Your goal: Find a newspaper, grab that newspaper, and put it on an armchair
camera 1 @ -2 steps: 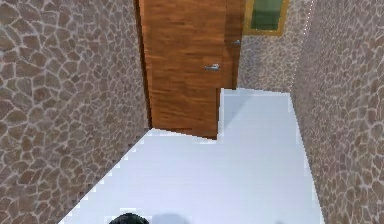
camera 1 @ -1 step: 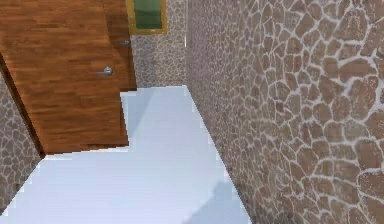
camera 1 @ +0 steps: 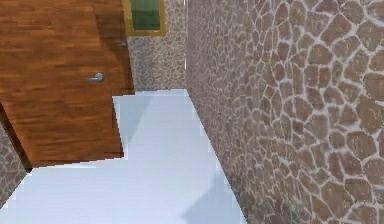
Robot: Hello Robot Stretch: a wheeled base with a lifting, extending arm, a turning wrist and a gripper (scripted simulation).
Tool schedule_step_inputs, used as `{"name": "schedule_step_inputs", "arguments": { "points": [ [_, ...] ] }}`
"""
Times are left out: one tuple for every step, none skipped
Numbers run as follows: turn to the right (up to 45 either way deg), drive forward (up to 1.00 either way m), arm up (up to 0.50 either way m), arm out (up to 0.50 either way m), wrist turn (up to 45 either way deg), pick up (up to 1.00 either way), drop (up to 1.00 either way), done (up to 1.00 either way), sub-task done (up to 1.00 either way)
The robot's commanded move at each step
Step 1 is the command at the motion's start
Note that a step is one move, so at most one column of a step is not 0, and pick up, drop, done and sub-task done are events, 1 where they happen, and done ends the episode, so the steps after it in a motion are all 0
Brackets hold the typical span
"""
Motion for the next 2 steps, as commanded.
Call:
{"name": "schedule_step_inputs", "arguments": {
  "points": [
    [-9.0, 0.00, 0.00, 0.00, 0.0, 0.00, 0.00, 0.00, 0.00],
    [0.0, 0.55, 0.00, 0.00, 0.0, 0.00, 0.00, 0.00, 0.00]
  ]
}}
